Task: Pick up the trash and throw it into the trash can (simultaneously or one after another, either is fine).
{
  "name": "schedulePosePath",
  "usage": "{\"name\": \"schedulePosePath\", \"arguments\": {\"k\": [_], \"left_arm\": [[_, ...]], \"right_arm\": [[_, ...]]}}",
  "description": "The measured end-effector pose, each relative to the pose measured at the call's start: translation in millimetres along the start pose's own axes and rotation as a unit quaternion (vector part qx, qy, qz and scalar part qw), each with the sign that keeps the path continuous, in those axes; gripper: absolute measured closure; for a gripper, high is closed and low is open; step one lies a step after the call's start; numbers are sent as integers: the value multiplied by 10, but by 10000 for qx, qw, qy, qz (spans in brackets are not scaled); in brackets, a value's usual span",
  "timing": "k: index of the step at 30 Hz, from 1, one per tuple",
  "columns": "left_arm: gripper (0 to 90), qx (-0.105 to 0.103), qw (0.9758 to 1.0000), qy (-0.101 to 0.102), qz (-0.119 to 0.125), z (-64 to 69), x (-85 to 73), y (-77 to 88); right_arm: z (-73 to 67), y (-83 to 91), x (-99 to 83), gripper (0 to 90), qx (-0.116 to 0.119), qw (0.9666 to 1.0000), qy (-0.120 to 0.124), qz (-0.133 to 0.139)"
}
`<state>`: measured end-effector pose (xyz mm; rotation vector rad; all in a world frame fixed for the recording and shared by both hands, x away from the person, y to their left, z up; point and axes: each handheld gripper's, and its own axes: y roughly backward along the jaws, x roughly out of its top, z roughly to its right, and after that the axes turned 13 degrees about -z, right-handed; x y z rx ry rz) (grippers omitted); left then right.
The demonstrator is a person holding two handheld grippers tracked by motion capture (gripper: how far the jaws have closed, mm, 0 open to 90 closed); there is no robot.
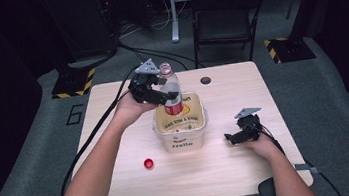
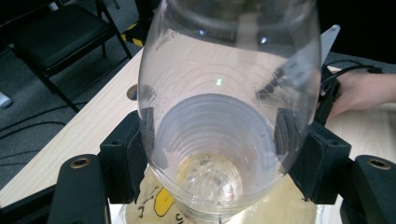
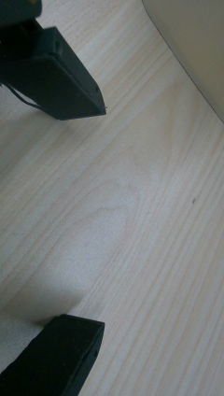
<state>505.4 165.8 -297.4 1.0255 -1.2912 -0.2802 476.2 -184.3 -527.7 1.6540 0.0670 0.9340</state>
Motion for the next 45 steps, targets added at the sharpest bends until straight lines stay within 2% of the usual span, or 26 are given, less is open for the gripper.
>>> {"name": "schedulePosePath", "arguments": {"k": [2, 10, 16, 23, 27, 40, 45], "left_arm": [[294, -56, 10000, 59, -7, -7, -38, -47], [293, -61, 9997, 8, -240, 25, -177, -216], [293, -124, 9998, 80, -143, 49, -279, -288], [293, -155, 9996, 122, -206, 56, -405, -407], [293, -177, 9995, 203, -153, 58, -469, -449], [292, -265, 9990, 350, -122, 31, -594, -543], [291, -274, 9986, 381, -261, 26, -627, -612]], "right_arm": [[2, -1, 1, 0, 1, 10000, 20, 4], [0, -1, 1, 0, 11, 10000, 16, -6], [0, -1, 1, 0, 10, 10000, 15, -6], [0, -1, 1, 0, 11, 10000, 14, -6], [0, -1, 1, 0, 10, 10000, 15, -6], [0, -1, 1, 0, 10, 10000, 15, -6], [0, -1, 1, 0, 10, 10000, 16, -6]]}}
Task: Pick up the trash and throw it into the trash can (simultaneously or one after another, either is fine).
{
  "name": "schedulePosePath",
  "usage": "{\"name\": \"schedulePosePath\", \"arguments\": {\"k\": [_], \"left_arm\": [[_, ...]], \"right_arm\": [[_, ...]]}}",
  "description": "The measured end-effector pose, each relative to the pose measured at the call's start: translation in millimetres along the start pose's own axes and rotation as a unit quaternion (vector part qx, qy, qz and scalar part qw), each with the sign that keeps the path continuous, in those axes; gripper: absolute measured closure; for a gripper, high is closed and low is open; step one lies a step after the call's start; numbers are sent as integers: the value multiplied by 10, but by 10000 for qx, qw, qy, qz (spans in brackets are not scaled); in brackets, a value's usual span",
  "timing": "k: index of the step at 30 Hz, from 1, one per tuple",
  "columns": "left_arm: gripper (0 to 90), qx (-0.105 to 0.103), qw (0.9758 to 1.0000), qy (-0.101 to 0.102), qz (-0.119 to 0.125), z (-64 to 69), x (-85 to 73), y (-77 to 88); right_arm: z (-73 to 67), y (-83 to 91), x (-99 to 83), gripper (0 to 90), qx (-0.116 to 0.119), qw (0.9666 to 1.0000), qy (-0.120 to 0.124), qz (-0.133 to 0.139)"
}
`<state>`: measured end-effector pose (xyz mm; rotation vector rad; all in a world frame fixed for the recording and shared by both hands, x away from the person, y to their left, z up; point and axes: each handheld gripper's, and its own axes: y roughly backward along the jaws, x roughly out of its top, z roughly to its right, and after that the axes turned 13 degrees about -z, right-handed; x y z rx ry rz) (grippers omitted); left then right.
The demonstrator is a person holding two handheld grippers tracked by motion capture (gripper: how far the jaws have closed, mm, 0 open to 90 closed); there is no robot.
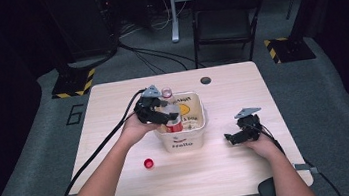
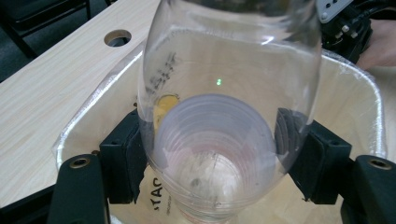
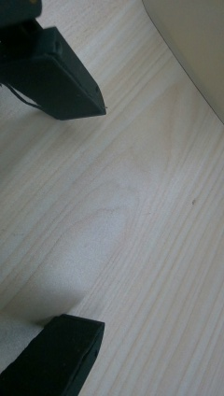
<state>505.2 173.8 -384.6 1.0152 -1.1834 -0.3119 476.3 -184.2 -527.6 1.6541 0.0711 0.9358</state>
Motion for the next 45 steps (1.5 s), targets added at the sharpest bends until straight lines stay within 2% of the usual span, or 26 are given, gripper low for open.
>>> {"name": "schedulePosePath", "arguments": {"k": [5, 8, 16, 28, 32, 40, 45], "left_arm": [[291, 15, 10000, -29, -3, 15, -5, -29], [290, -68, 10000, 18, -47, 11, -26, -62], [288, -69, 9999, 45, -99, 3, -60, -87], [274, -7, 9999, -51, -137, 22, -63, -72], [260, -65, 10000, 20, -61, 26, -57, -44], [256, 26, 10000, 3, -1, 21, -54, 43], [244, 121, 9999, -71, 76, 40, -63, 206]], "right_arm": [[0, 0, 0, 0, 1, 10000, -2, 0], [0, 0, 0, 0, 0, 10000, -2, 1], [0, 0, 0, 0, 1, 10000, 0, 0], [0, 0, 0, 0, 0, 10000, -1, 0], [0, 0, 0, 0, 1, 10000, -1, 0], [0, 0, 0, 0, 0, 10000, 0, 1], [0, 0, 0, 0, 0, 10000, -1, 0]]}}
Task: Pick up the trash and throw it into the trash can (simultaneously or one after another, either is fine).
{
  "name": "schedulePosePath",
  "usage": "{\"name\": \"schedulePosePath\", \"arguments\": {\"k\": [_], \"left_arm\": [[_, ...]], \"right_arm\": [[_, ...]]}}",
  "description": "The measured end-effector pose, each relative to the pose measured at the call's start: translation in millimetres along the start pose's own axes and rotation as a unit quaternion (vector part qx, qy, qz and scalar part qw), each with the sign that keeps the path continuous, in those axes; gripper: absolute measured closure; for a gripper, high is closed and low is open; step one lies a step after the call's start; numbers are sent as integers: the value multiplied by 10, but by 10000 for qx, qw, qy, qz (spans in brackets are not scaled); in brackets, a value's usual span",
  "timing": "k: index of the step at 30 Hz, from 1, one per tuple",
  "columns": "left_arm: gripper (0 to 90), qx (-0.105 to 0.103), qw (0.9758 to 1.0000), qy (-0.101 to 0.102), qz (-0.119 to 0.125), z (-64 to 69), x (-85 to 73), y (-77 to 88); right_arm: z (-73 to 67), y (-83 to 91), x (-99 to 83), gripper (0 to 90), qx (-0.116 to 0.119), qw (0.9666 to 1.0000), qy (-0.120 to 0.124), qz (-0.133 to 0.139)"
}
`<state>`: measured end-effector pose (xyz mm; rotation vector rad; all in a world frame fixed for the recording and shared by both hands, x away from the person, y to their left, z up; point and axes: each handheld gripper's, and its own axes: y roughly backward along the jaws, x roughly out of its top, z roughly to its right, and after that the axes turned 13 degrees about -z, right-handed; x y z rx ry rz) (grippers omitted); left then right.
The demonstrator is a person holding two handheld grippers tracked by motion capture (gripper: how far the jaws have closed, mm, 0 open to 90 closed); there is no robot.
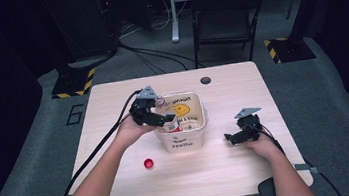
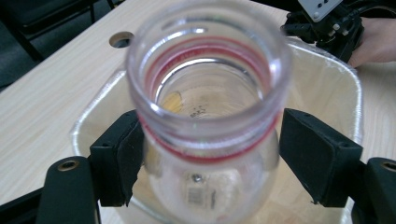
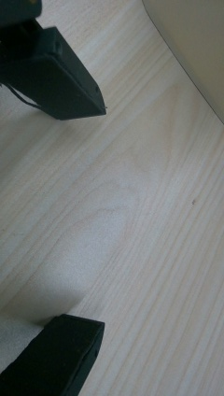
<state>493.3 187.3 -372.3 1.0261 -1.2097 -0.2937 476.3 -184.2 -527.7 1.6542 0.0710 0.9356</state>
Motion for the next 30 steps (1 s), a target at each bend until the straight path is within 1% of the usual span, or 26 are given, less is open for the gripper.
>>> {"name": "schedulePosePath", "arguments": {"k": [4, 5, 7, 8, 9, 10, 11, 12, 13, 16, 21, 22, 23, 26, 28, 30], "left_arm": [[244, 111, 9999, -71, 79, 5, -47, 132], [244, 111, 9999, -71, 79, 5, -47, 132], [247, 188, 9997, -101, 84, 3, -116, 222], [249, 195, 9997, -119, 103, 1, -148, 255], [252, 179, 9997, -55, 168, 8, -184, 280], [255, 153, 9997, -43, 167, 3, -218, 309], [255, 171, 9996, -24, 216, 1, -254, 326], [258, 141, 9997, -27, 199, -5, -286, 343], [262, 181, 9997, -32, 179, -11, -316, 353], [263, 181, 9997, 37, 184, -25, -392, 374], [272, 201, 9995, 71, 216, -36, -518, 421], [272, 183, 9995, 105, 222, -34, -544, 427], [272, 222, 9995, 85, 208, -37, -575, 437], [273, 216, 9995, 107, 210, -35, -621, 446], [273, 235, 9995, 136, 186, -32, -704, 463], [274, 256, 9993, 154, 211, -38, -748, 476]], "right_arm": [[1, 0, 0, 0, -3, 10000, 11, 3], [0, 0, 0, 0, -1, 10000, 1, -1], [2, 0, 1, 0, -4, 10000, 14, 3], [0, 0, 0, 0, -2, 10000, 4, 1], [2, 0, 0, 0, -5, 10000, 14, 2], [1, 0, 0, 0, -7, 10000, 12, 3], [0, 0, 1, 0, -7, 10000, 13, 2], [-1, 0, 1, 0, -11, 10000, 13, 1], [-1, 0, 1, 0, -10, 10000, 10, 0], [-3, -1, 2, 0, -13, 10000, 13, 2], [-7, -1, 3, 0, -15, 10000, 8, -1], [-7, -1, 3, 0, -16, 10000, 8, -1], [-7, -1, 3, 0, -15, 10000, 8, -1], [-7, -1, 3, 0, -16, 10000, 9, 0], [-12, 0, 2, 0, -12, 10000, -12, -4], [-12, 0, 2, 0, -12, 10000, -12, -3]]}}
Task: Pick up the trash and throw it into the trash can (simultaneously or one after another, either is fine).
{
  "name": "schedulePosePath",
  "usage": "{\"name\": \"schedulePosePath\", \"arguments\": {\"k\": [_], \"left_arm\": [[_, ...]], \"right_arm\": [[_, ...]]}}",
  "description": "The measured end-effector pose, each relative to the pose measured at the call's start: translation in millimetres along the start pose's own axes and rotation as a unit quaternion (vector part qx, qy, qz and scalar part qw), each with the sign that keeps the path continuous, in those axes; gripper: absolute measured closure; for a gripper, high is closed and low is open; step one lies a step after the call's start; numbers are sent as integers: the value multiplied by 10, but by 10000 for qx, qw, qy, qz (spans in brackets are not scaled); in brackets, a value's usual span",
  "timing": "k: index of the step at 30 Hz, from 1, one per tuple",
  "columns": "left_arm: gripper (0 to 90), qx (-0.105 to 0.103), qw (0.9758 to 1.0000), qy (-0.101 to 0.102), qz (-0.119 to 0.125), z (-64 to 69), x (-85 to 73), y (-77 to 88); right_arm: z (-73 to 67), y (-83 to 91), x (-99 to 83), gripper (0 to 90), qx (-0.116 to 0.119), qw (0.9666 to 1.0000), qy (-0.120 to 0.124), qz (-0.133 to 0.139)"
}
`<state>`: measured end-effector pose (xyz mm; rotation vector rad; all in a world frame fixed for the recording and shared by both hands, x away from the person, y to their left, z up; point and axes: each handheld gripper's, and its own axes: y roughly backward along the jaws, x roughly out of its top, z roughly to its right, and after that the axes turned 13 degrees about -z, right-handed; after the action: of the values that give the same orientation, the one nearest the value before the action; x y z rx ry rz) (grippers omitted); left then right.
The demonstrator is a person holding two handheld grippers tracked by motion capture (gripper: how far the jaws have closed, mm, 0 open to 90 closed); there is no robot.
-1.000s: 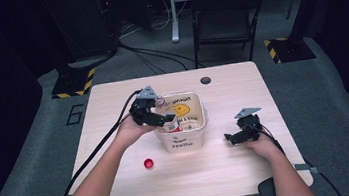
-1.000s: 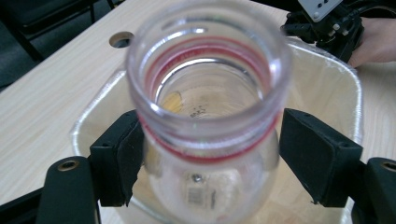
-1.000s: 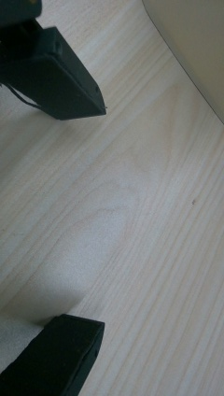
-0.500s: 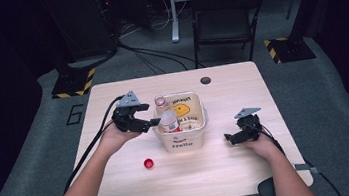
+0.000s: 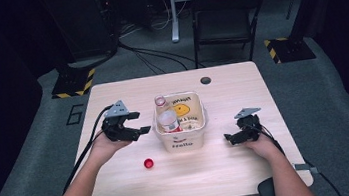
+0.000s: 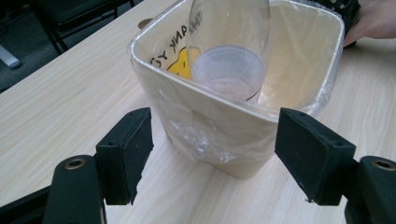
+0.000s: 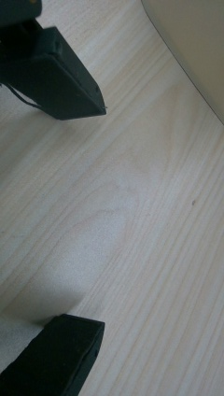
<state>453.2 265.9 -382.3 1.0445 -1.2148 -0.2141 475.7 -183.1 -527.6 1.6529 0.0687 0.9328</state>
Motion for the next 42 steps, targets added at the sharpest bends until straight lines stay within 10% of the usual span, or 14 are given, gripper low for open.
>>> {"name": "schedulePosePath", "arguments": {"k": [28, 42], "left_arm": [[307, -92, 9988, 379, -286, -58, -664, -207], [394, -324, 9979, 215, -517, 14, -872, -394]], "right_arm": [[-3, 0, -1, 0, -3, 10000, -5, 0], [-10, 0, -2, 0, -8, 10000, -24, 4]]}}
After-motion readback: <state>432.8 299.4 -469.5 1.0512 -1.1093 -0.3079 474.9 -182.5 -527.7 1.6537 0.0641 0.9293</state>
